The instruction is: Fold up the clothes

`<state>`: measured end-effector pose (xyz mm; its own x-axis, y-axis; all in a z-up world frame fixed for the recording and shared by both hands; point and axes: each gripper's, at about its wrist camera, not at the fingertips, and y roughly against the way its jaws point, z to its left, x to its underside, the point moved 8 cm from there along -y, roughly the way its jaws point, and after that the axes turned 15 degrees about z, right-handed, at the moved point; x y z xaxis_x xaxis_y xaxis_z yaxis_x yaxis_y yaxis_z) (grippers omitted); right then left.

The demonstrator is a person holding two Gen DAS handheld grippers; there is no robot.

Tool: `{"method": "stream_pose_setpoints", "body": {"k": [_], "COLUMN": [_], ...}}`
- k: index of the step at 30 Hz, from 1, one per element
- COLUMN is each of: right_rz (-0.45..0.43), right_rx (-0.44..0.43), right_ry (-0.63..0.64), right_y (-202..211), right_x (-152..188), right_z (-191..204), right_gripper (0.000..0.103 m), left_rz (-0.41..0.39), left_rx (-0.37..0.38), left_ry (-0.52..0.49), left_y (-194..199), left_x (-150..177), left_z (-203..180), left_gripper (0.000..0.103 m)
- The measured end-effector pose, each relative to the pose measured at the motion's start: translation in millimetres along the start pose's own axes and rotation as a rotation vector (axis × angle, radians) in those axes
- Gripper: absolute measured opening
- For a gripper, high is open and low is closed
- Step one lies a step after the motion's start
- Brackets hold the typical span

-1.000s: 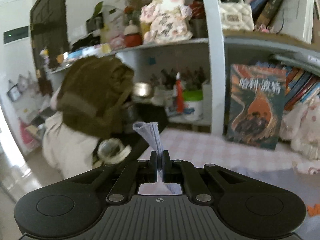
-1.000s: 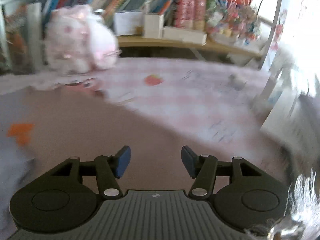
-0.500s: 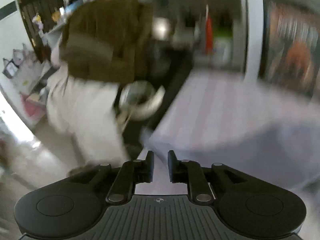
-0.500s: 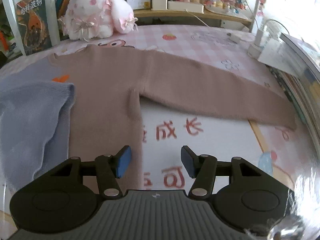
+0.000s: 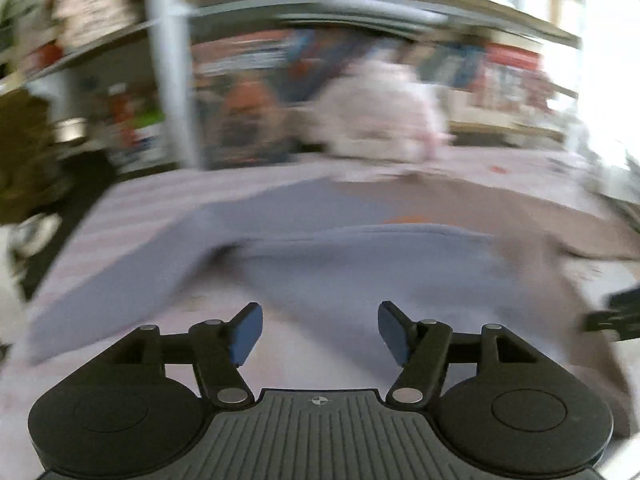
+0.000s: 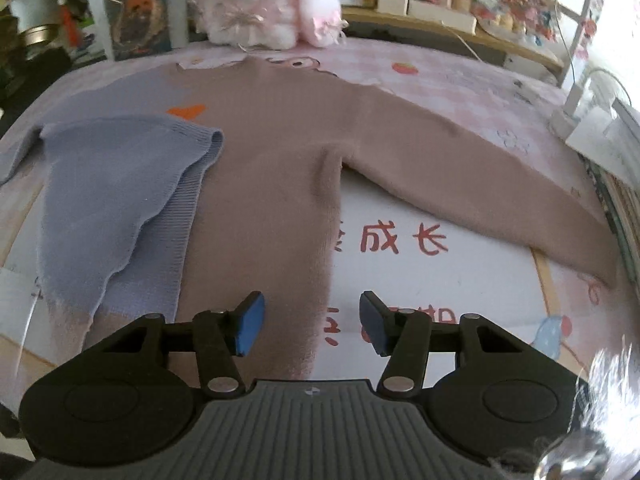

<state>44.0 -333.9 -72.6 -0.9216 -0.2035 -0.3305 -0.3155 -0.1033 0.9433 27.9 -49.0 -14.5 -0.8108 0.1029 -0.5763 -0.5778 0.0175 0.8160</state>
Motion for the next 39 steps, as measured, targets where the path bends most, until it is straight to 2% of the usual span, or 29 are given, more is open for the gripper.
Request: {"method": "stream_pose_setpoints", "body": {"k": [4,6,10,13,14,16,18,19,22,24,26,28,30,32,33,35,38,39], "right_rz": [-0.004,-0.018,-0.057,-0.082,-0.088,-0.094,-0.094,-0.092,-0.085,-0.082,-0.079,-0.077,-0.074,-0.069,-0.067,-0.062,-0.054,-0.052], "right_rx": [-0.058,-0.07,-0.088,-0.069,-0.063,-0.058,-0.068,-0.076,-0.106,-0.118,-0.126,-0.136,-0.145,-0.148,-0.149,-0.149,-0.15,-0.151], "right_ry": [0.034,0.06,0.133,0.209,0.231,0.265,0.274,0.273,0.264,0.263,0.266,0.269,0.275,0.282,0.284,0.287,0.286,0.285], "right_y": [-2,-2,0,2,3,3,2,2,1,1,0,0,0,0,0,0,0,0], "right_x": [11,13,16,18,18,18,18,18,17,16,16,16,16,16,15,15,14,13], "right_z": [-1,-1,4,11,13,14,12,11,7,6,6,5,5,5,5,6,6,6], "right_gripper": [0.049,0.046,0.035,0.032,0.031,0.031,0.031,0.031,0.03,0.03,0.03,0.03,0.03,0.03,0.03,0.03,0.03,0.03], "left_rz": [0.018,0.023,0.052,0.1,0.121,0.163,0.179,0.167,0.071,-0.011,-0.046,-0.026,0.07,0.183,0.211,0.229,0.172,0.148], "left_rx": [0.05,0.045,-0.057,-0.135,-0.154,-0.184,-0.197,-0.2,-0.16,-0.101,-0.077,-0.085,-0.152,-0.198,-0.223,-0.296,-0.304,-0.289], "left_ry": [-0.08,-0.121,-0.219,-0.286,-0.304,-0.324,-0.295,-0.257,-0.035,0.114,0.217,0.295,0.353,0.415,0.45,0.52,0.623,0.626], "left_y": [-4,-9,-38,-69,-77,-91,-95,-91,-49,-8,27,46,54,56,58,68,81,82], "left_x": [-11,-15,-28,-37,-37,-38,-35,-35,-34,-22,3,36,81,125,140,159,158,153], "left_z": [-70,-93,-132,-152,-158,-160,-155,-147,-108,-75,-44,-19,8,29,38,55,77,79], "left_gripper": [0.065,0.065,0.065,0.063,0.06,0.02,0.006,0.005,0.004,0.004,0.004,0.006,0.013,0.013,0.013,0.013,0.013,0.015]}}
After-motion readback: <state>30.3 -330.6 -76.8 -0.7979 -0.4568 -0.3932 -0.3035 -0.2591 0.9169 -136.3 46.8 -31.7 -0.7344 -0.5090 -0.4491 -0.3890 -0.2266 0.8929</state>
